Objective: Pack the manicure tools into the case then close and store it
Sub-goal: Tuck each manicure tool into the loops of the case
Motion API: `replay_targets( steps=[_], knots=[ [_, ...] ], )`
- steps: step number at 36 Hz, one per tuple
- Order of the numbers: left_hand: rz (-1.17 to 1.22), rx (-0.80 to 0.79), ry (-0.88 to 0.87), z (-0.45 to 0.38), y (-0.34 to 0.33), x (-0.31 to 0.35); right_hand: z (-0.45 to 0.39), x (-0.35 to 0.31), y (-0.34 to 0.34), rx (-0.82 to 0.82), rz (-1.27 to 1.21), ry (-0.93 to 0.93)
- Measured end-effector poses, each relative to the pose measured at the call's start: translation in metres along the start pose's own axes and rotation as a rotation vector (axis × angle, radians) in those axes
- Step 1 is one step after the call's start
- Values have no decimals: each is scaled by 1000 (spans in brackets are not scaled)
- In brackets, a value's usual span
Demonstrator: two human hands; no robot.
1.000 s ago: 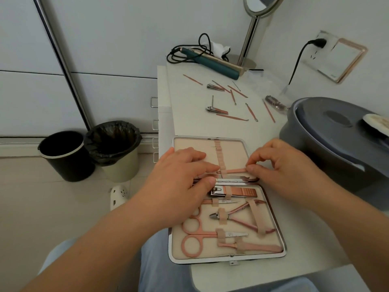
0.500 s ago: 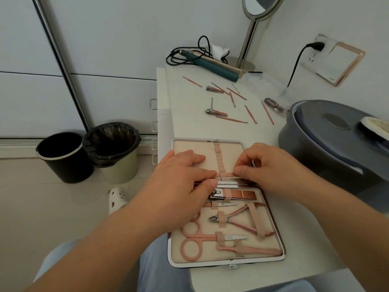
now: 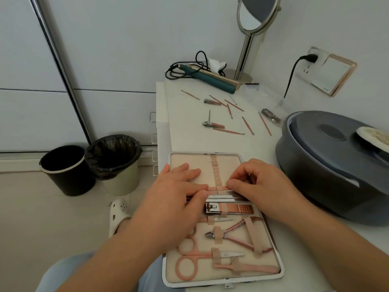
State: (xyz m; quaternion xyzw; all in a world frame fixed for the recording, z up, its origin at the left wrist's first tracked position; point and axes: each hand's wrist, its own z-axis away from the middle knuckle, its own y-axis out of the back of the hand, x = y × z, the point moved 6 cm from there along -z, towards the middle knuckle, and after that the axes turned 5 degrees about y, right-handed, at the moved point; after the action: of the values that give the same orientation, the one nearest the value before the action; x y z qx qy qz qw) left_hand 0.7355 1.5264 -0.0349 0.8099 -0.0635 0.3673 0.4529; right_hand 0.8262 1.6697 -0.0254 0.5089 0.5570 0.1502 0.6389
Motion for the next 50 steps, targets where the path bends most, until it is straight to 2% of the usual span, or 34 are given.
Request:
replay_targets(
  steps=[13,20,23,28,32,37,40,43,46,50],
  knots=[
    [-17,76,63,11,-3,9,-2,2,3,-12,-7,61],
    [19,127,5,6,11,5,-4,2,4,-31,-18,53],
    [32,180,55,-1,22,-7,-4,2,3,-34,-24,46],
    [53,147,140,-17,26,-25,-5,1,4,-54,-23,9],
    [80,106,155,-18,20,-35,-12,3,16,124,-94,-49],
    [180,160,172,-14,14,-43,-52,-17,19,261,-131,-28],
    [211,151,180,-16,14,-47,-101,-30,13,295,-99,-20],
    [221,138,178,-15,15,-51,-156,-27,13,294,88,-62],
    [244,114,174,-14,16,-54,-197,-5,19,200,281,-174],
    [285,89,155,-22,23,-56,-220,25,40,163,339,-309]
  ],
)
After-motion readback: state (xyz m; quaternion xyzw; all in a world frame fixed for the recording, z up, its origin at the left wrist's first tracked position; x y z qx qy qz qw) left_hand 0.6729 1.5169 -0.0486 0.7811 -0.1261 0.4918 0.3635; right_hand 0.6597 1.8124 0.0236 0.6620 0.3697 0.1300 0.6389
